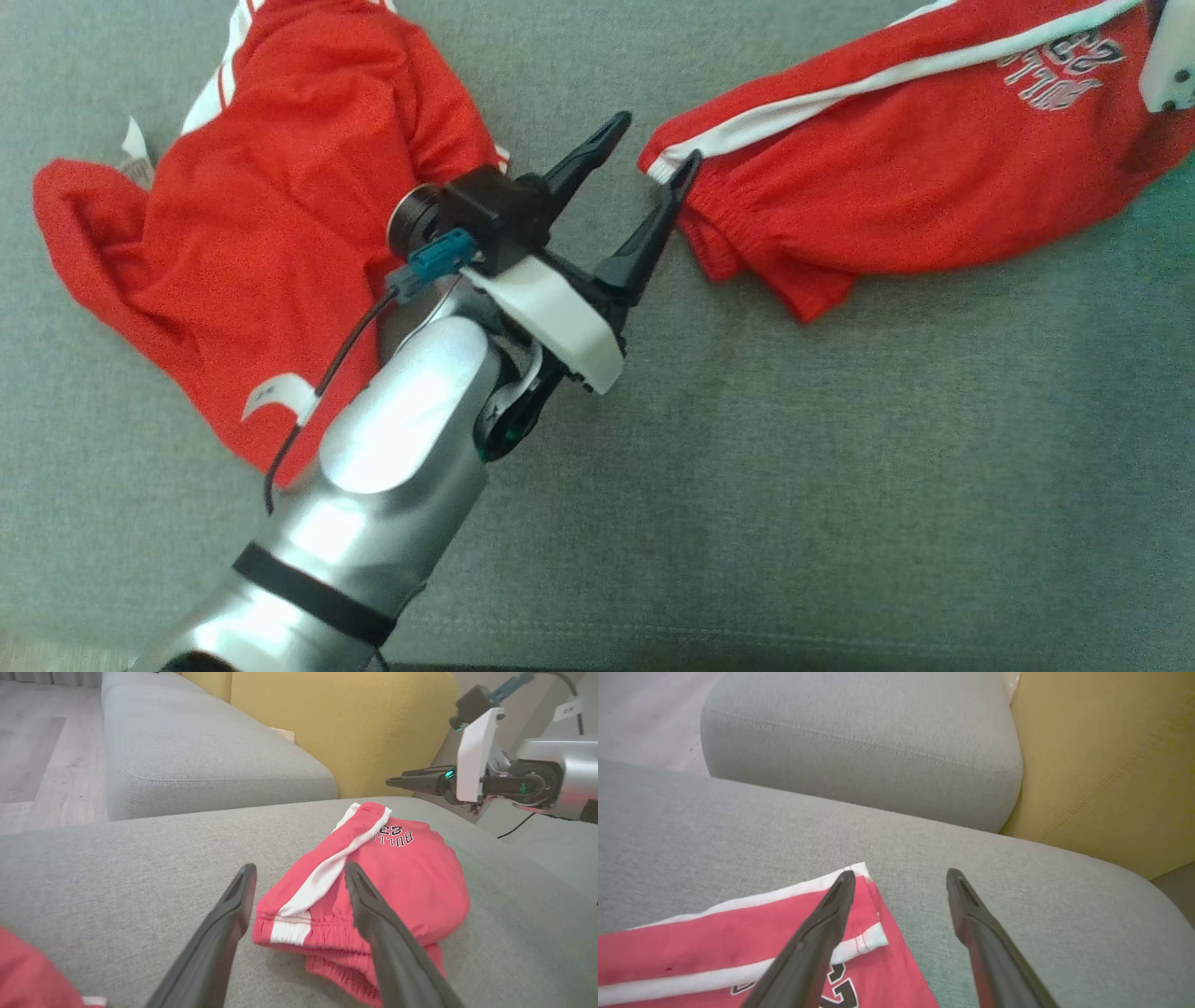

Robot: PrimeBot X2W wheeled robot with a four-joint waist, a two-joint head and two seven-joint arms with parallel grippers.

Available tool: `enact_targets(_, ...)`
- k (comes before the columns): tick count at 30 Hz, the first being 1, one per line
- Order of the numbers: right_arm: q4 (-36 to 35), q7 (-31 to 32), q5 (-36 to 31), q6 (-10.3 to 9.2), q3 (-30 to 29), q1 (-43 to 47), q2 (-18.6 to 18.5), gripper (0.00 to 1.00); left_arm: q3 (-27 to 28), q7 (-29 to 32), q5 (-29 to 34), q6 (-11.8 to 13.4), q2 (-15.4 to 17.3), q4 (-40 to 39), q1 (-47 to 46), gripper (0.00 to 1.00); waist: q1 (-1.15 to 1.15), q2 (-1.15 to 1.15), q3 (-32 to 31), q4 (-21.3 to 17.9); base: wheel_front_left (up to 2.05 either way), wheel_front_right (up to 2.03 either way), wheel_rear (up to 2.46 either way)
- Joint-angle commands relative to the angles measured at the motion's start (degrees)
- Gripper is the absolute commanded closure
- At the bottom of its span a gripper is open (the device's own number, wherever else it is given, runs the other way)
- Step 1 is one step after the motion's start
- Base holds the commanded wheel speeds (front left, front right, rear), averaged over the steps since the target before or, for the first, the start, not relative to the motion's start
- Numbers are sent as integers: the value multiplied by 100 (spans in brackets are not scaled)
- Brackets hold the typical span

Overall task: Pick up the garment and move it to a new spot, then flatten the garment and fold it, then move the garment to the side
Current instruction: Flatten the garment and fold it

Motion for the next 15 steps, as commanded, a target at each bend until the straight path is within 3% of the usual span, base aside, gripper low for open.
enact_targets(1, -133, -189, 131, -6, -28, 63, 60, 0, 270, -30, 77, 32, 67, -159, 58, 0, 0, 0, -213, -107, 0, 0, 0)
enact_targets(9, -393, -1154, 871, -6, 25, 669, 284, 0, 1084, -30, 214, 155, 71, -435, 590, 0, 0, 0, -833, -428, 0, 0, 0)
enact_targets(15, -1044, -1872, 1494, -6, 245, 1483, 348, 0, 1850, -30, 366, 233, 71, -918, 1166, 0, 0, 0, -1297, -660, 0, 0, 0)
